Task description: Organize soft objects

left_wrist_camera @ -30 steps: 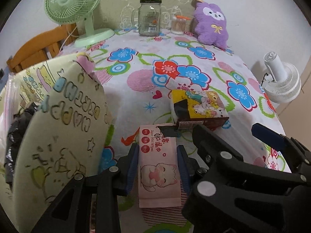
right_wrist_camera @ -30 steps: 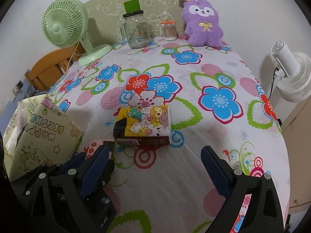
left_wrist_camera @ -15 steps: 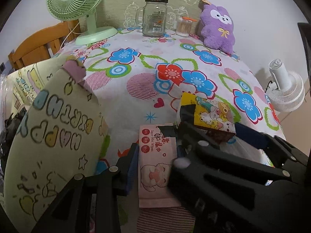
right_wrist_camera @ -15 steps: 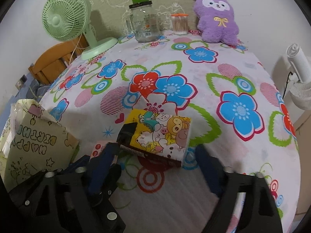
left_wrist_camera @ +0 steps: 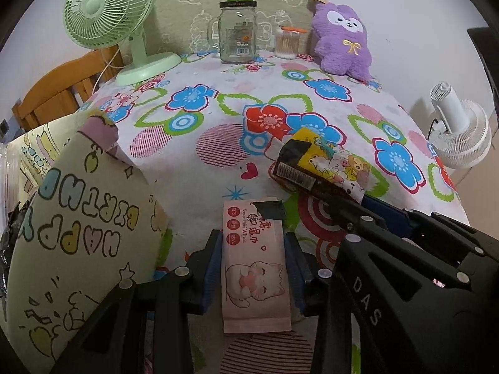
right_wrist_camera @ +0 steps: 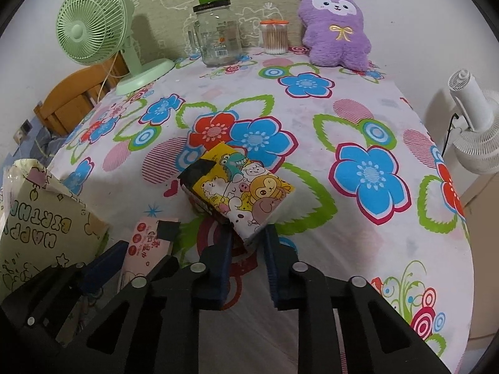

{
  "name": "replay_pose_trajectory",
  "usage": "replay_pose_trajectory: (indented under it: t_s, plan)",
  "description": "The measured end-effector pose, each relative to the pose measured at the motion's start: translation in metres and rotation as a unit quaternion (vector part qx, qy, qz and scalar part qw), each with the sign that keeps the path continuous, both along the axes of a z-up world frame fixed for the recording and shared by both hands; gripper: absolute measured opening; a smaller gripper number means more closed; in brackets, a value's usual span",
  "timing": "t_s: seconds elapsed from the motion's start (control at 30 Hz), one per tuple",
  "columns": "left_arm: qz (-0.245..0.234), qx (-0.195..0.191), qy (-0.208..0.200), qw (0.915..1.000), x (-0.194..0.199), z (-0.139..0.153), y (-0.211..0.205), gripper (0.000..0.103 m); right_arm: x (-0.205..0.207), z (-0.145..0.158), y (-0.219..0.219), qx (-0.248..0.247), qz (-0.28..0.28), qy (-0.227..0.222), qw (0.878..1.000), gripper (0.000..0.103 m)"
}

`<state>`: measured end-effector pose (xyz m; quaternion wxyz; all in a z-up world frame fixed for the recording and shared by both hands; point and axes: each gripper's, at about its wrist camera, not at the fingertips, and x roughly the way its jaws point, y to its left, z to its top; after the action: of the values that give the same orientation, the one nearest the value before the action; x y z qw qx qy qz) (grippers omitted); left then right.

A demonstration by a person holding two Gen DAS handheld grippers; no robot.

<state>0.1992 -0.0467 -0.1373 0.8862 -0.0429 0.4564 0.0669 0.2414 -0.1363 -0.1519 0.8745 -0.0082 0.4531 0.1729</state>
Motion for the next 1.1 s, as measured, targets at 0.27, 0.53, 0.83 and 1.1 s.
replay_pose_trajectory:
  t_s: [0.27,0.53,0.83,1.1]
  plan:
    - [-0.028,-0.006,0.0,0.9996,-0.005,0.002,-0.008,0.04,-0.01,0.004,-0.009,0.001,-0.01,-0.006,1.0,0.015]
    - [-0.052,-0.005,-0.003,0.9986,-0.019,0.007,-0.019,0.04,-0.028,0.009,-0.022,0.008,-0.023,-0.01,1.0,0.013]
    - [-0.071,0.003,0.007,0.9974,-0.037,0.003,-0.025,0.04,-0.058,0.009,-0.033,0.026,-0.016,0.011,0.999,0.015]
    - [-0.083,0.006,0.007,0.9965,-0.049,0.004,-0.028,0.04,-0.072,0.011,-0.034,0.013,-0.019,0.008,1.0,0.033]
